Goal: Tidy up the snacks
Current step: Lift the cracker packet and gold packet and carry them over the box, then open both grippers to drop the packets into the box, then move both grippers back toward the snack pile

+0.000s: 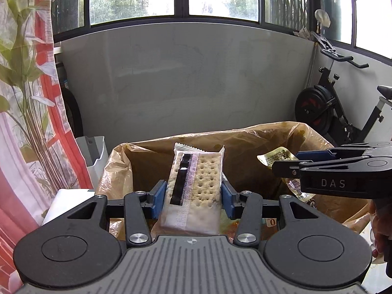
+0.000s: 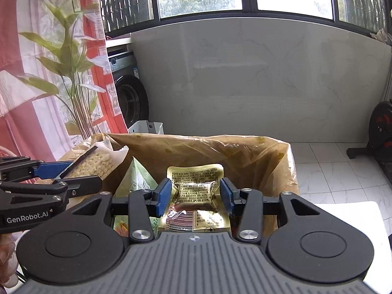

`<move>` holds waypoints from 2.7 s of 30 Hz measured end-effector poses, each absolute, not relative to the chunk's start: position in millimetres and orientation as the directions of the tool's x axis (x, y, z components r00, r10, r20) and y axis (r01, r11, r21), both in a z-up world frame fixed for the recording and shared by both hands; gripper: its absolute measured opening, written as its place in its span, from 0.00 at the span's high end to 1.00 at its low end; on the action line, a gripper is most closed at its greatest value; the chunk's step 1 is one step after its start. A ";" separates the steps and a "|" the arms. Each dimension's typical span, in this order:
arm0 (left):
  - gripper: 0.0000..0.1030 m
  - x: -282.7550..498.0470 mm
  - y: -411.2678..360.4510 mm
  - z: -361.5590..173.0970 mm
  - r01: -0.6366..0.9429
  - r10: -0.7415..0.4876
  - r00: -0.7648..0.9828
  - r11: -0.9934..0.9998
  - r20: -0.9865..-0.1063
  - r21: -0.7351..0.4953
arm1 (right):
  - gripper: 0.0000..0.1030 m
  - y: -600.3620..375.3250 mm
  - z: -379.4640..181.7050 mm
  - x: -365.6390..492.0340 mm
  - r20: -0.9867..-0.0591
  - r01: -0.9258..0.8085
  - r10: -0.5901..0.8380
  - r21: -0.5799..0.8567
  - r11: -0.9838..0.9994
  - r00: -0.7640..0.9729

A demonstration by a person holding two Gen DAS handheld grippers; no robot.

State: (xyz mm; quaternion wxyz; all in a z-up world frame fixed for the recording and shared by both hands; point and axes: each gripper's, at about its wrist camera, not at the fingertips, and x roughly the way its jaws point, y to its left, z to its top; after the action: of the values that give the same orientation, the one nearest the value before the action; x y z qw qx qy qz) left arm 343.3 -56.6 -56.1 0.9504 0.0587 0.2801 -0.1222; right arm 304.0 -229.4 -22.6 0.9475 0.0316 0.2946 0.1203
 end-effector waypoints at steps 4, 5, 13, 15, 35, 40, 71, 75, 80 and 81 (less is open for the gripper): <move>0.51 348.5 -54.7 -61.0 0.258 -0.189 0.799 0.965 -0.571 0.041 | 0.55 -232.5 -29.1 309.9 -0.580 -0.179 0.227 0.139 0.974 0.783; 0.51 350.1 -54.1 -62.3 0.256 -0.188 0.797 0.966 -0.574 0.040 | 0.54 -233.3 -30.0 310.0 -0.581 -0.174 0.225 0.142 0.974 0.782; 0.40 345.6 -51.1 -63.3 0.248 -0.175 0.802 0.967 -0.571 0.052 | 0.44 -236.6 -28.1 305.5 -0.566 -0.146 0.210 0.157 0.977 0.797; 0.37 343.0 -49.2 -58.6 0.236 -0.168 0.812 0.970 -0.558 0.052 | 0.41 -238.4 -26.4 303.7 -0.554 -0.148 0.221 0.174 0.974 0.803; 0.38 216.3 29.9 -68.8 0.255 -0.272 0.847 0.962 -0.457 -0.101 | 0.41 -276.8 -33.3 183.1 -0.332 -0.247 0.347 0.307 0.919 0.877; 0.45 201.5 26.8 -101.2 0.275 -0.312 0.802 0.950 -0.510 -0.148 | 0.40 -277.4 -51.3 147.5 -0.304 -0.250 0.323 0.254 0.934 0.896; 0.48 192.7 30.0 -169.9 0.186 -0.270 0.715 0.963 -0.645 -0.197 | 0.42 -208.2 -201.2 186.7 -0.705 -0.292 0.260 0.079 0.953 0.660; 0.48 191.4 29.9 -173.8 0.184 -0.273 0.705 0.962 -0.654 -0.202 | 0.43 -222.6 -207.6 161.1 -0.683 -0.304 0.236 0.022 0.952 0.692; 0.48 190.9 25.2 -177.6 0.191 -0.281 0.692 0.960 -0.665 -0.207 | 0.43 -247.4 -206.7 144.3 -0.685 -0.280 0.218 0.021 0.960 0.696; 0.48 190.9 24.6 -178.3 0.194 -0.283 0.690 0.959 -0.666 -0.207 | 0.43 -256.8 -207.9 138.6 -0.685 -0.269 0.206 0.015 0.963 0.699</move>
State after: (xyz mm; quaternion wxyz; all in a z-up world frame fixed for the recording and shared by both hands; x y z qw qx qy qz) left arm 190.9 24.6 -178.3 0.9173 -0.0604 0.3715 -0.1300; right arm 138.6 -256.8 -207.9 0.9208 -0.0431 0.3657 0.1288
